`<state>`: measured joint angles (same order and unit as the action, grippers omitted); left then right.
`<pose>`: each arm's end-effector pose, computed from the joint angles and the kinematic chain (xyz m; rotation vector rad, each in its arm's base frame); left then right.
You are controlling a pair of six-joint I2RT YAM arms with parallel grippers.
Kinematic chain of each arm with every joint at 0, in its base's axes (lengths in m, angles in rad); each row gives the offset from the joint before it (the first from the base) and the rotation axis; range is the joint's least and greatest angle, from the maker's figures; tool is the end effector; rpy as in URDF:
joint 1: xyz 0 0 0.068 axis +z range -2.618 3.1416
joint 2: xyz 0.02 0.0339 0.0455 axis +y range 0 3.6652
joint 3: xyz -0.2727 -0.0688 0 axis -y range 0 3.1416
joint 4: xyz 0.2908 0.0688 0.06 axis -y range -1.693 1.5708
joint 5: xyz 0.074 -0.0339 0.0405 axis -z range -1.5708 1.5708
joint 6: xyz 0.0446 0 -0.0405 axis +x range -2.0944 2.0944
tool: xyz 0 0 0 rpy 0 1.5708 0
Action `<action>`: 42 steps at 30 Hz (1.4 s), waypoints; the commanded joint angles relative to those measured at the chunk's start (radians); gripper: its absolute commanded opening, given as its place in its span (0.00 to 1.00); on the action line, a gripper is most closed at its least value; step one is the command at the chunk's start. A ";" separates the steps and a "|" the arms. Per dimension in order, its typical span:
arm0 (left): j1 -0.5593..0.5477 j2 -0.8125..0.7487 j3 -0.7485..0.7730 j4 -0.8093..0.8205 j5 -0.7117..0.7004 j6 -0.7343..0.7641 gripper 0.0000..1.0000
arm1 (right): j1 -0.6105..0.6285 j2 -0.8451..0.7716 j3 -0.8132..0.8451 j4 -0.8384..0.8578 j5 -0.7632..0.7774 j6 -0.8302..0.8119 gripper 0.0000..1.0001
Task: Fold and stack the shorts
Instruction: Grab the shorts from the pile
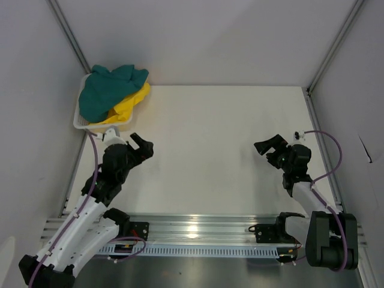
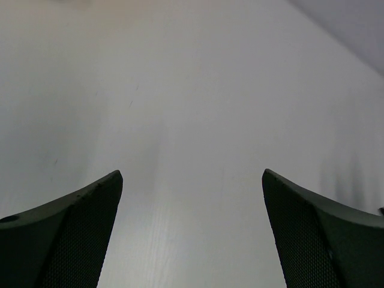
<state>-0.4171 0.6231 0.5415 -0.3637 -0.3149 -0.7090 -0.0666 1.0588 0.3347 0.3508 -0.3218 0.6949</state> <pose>0.1869 -0.0677 0.2586 -0.4905 1.9553 -0.4061 0.2527 -0.0027 0.1611 0.5328 1.9217 0.7239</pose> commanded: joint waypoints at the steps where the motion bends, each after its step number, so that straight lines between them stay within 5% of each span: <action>1: 0.056 0.077 0.228 -0.070 -0.038 -0.067 0.99 | 0.008 0.017 0.010 0.056 -0.011 -0.023 0.99; 8: 0.315 0.358 0.656 -0.210 0.105 -0.018 0.99 | 0.013 0.026 0.015 0.059 -0.020 -0.025 1.00; 12: 0.414 0.473 0.764 -0.233 0.166 -0.050 0.99 | 0.017 0.032 0.018 0.059 -0.022 -0.026 0.99; 20: 0.593 0.618 0.744 -0.155 0.211 -0.196 0.99 | 0.021 0.020 0.017 0.057 -0.023 -0.028 1.00; 30: 0.658 0.724 0.629 0.094 0.200 -0.389 0.99 | 0.024 0.013 0.018 0.043 -0.005 -0.034 1.00; 42: 0.664 0.955 0.729 0.126 0.169 -0.497 0.96 | 0.025 -0.016 0.012 0.047 -0.011 -0.026 0.99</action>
<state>0.2363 1.5414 1.2011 -0.2924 -0.1463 -1.1618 -0.0467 1.0603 0.3347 0.3725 -0.3340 0.6800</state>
